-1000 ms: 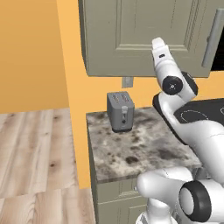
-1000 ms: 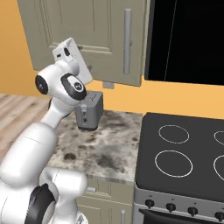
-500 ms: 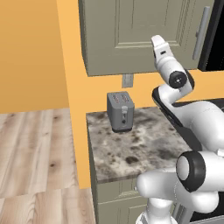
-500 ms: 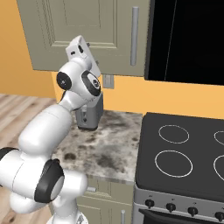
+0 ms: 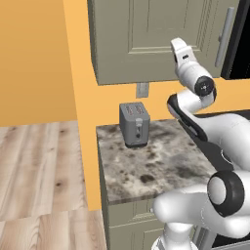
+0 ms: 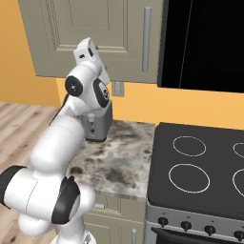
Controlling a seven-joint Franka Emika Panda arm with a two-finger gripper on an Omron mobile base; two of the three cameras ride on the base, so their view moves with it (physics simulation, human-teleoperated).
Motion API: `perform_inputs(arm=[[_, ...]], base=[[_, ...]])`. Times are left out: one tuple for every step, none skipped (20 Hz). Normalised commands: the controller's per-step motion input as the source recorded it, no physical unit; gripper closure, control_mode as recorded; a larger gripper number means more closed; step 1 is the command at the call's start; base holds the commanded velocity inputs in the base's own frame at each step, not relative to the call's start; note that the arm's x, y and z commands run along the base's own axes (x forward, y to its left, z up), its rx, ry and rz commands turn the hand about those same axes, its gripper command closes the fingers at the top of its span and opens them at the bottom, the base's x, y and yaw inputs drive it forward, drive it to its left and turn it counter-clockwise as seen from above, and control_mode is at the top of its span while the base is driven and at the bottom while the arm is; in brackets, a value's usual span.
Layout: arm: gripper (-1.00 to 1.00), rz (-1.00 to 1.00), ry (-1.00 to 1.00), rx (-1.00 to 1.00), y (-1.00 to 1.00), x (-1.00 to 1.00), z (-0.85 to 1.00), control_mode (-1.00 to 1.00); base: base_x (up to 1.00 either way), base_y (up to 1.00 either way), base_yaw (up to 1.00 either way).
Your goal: Pick the kiwi from the counter and place it in the cabinet. Then close the cabinet.
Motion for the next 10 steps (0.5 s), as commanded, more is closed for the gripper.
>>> perform_inputs(arm=[[-1.0, 0.09, 0.0, 0.0, -0.21, 0.22, 0.0, -1.0], [-1.0, 0.09, 0.0, 0.0, -0.19, 0.14, 0.0, -1.0], [-1.0, 0.09, 0.0, 0.0, -0.18, 0.12, 0.0, -1.0], [-1.0, 0.09, 0.0, 0.0, -0.18, 0.04, 0.0, -1.0], [-1.0, 0.1, 0.0, 0.0, -0.16, 0.01, 0.0, -1.0], [-1.0, 0.1, 0.0, 0.0, -0.16, 0.0, 0.0, -1.0], [-1.0, 0.1, 0.0, 0.0, -0.17, 0.0, 0.0, -1.0], [-1.0, 0.1, 0.0, 0.0, -0.17, 0.0, 0.0, -1.0], [-1.0, 0.1, 0.0, 0.0, -0.16, 0.0, 0.0, -1.0], [-1.0, 0.1, 0.0, 0.0, -0.18, 0.0, 0.0, -1.0]], base=[[0.0, 0.0, 0.0], [0.0, 0.0, 0.0], [0.0, 0.0, 0.0], [0.0, 0.0, 0.0], [0.0, 0.0, 0.0], [0.0, 0.0, 0.0], [0.0, 0.0, 0.0], [0.0, 0.0, 0.0], [0.0, 0.0, 0.0], [0.0, 0.0, 0.0]])
